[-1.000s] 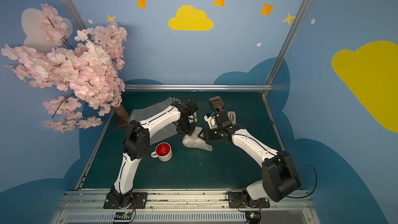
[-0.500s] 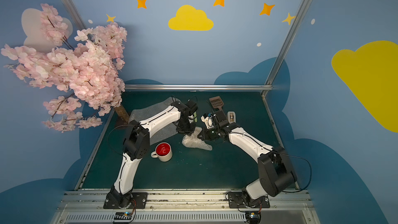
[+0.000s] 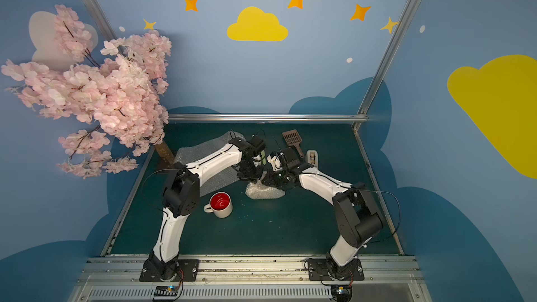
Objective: Wrap mugs in bubble wrap
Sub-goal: Wrap the mug in bubble wrap.
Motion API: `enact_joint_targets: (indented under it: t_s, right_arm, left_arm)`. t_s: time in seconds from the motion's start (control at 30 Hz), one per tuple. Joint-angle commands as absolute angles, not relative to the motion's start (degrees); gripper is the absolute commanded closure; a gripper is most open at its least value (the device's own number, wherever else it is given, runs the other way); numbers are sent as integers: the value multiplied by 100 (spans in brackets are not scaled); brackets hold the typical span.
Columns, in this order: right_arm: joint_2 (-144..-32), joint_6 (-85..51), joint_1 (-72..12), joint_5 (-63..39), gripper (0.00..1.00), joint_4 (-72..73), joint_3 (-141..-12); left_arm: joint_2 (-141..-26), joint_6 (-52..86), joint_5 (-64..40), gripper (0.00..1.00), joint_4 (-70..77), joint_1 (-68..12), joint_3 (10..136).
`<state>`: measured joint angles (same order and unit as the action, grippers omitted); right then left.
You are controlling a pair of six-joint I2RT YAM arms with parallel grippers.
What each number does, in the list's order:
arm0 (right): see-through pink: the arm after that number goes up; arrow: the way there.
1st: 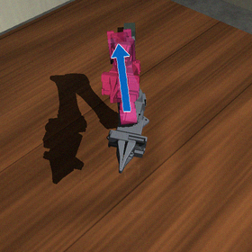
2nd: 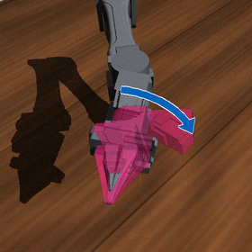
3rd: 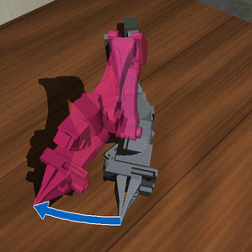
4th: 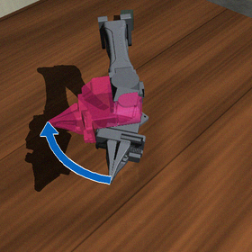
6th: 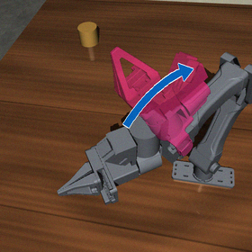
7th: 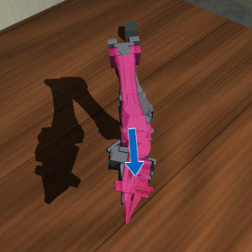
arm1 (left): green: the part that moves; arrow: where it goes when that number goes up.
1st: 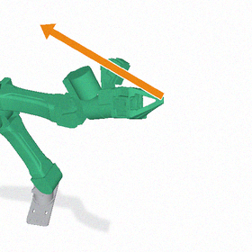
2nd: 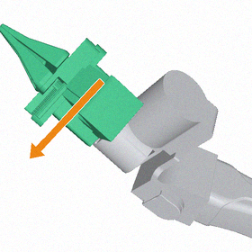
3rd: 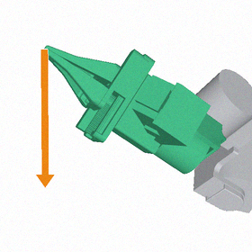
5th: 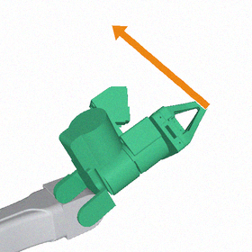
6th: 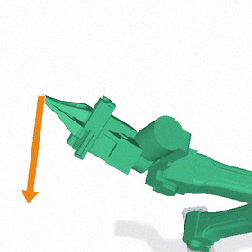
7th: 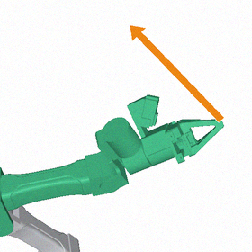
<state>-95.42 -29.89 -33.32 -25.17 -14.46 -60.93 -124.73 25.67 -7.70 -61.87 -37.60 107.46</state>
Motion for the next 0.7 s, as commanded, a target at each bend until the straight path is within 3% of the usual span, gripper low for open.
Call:
enact_joint_targets:
  t_s: [0.0,0.1,0.33,0.67]
  right_arm:
    - [-9993,-2979,-3362,-1523,100,-1918,-6588]
    - [-10441,-2939,-3431,-1040,100,-2989,-7187]
    - [-10592,-3221,-3467,-943,100,-3113,-7110]
    - [-10527,-3129,-3494,-993,100,-3381,-7463]
  left_arm:
    - [-12308,2330,-1301,93,-6187,-3853,10634]
    - [-12283,2311,-1300,86,-6192,-3843,10635]
    - [-11925,2349,-1030,51,-6220,-3765,10596]
    - [-11145,2319,-1065,30,-6190,-3492,10090]
